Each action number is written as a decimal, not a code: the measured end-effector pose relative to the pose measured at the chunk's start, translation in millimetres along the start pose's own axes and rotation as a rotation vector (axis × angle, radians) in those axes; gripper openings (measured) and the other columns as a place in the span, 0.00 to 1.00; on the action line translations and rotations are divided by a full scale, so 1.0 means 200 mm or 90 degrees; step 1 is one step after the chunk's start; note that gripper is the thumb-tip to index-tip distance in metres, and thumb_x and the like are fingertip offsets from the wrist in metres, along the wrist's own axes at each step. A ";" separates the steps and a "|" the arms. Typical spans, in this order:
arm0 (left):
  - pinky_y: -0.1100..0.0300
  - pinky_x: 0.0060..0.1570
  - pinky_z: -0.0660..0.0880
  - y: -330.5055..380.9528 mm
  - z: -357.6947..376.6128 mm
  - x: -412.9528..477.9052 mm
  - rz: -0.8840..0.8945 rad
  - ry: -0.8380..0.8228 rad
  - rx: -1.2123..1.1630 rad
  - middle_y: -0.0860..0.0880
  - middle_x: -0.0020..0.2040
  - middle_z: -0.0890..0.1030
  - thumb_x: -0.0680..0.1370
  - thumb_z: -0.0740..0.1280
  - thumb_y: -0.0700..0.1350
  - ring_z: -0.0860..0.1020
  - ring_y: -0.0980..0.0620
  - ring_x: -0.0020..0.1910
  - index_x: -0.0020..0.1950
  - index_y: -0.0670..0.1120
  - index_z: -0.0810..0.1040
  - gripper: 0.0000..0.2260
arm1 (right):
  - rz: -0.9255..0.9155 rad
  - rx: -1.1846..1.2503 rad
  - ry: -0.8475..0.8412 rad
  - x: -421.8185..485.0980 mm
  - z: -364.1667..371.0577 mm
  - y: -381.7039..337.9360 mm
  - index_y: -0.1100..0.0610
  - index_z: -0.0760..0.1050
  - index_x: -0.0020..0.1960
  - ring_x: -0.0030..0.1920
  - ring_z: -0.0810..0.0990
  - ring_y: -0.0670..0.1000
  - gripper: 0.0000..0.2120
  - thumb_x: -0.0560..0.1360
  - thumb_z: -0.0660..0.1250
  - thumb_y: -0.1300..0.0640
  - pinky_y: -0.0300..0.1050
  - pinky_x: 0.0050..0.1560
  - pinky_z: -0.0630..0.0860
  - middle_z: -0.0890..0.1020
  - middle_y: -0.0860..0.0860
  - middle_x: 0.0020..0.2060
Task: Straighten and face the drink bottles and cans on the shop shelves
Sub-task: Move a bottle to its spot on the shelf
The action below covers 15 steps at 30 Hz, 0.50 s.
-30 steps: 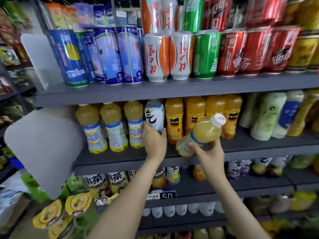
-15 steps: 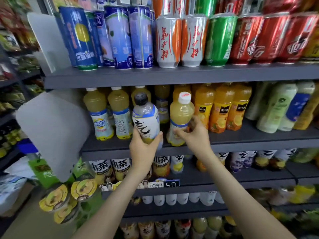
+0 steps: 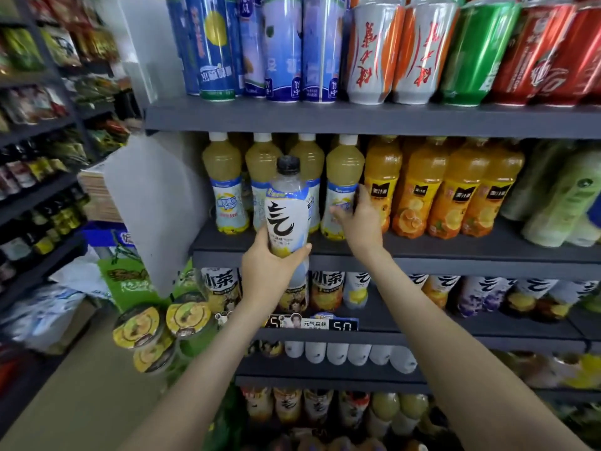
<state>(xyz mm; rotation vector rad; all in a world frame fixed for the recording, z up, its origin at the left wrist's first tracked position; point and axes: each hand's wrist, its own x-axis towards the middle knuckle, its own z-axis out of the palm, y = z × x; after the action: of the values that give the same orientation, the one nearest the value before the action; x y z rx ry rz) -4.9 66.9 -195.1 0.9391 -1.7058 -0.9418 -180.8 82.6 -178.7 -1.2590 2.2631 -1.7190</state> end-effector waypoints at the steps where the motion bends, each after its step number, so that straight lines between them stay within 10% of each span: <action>1: 0.65 0.47 0.72 -0.01 0.00 -0.02 0.000 -0.010 0.009 0.58 0.55 0.78 0.69 0.76 0.50 0.76 0.61 0.52 0.63 0.49 0.73 0.25 | -0.002 0.013 0.012 -0.05 -0.02 -0.01 0.60 0.62 0.71 0.59 0.75 0.53 0.29 0.74 0.70 0.57 0.32 0.49 0.67 0.77 0.55 0.59; 9: 0.67 0.39 0.66 -0.08 0.15 -0.32 0.033 -0.142 0.100 0.52 0.52 0.80 0.69 0.75 0.49 0.78 0.51 0.49 0.67 0.47 0.71 0.28 | 0.047 0.165 -0.231 -0.69 -0.23 0.12 0.49 0.69 0.60 0.53 0.77 0.37 0.22 0.70 0.74 0.55 0.36 0.50 0.75 0.78 0.40 0.54; 15: 0.61 0.49 0.68 -0.15 0.36 -0.52 0.084 -0.309 0.181 0.50 0.62 0.77 0.72 0.69 0.47 0.74 0.49 0.61 0.73 0.50 0.64 0.30 | 0.145 0.119 -0.104 -0.86 -0.30 0.39 0.59 0.77 0.56 0.50 0.80 0.38 0.21 0.65 0.78 0.59 0.35 0.49 0.76 0.83 0.46 0.49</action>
<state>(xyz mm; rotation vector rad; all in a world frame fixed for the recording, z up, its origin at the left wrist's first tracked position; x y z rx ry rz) -40.1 160.3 -277.6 0.8034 -2.3306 -0.9011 -137.2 239.3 -292.3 -1.0206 2.0122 -1.6379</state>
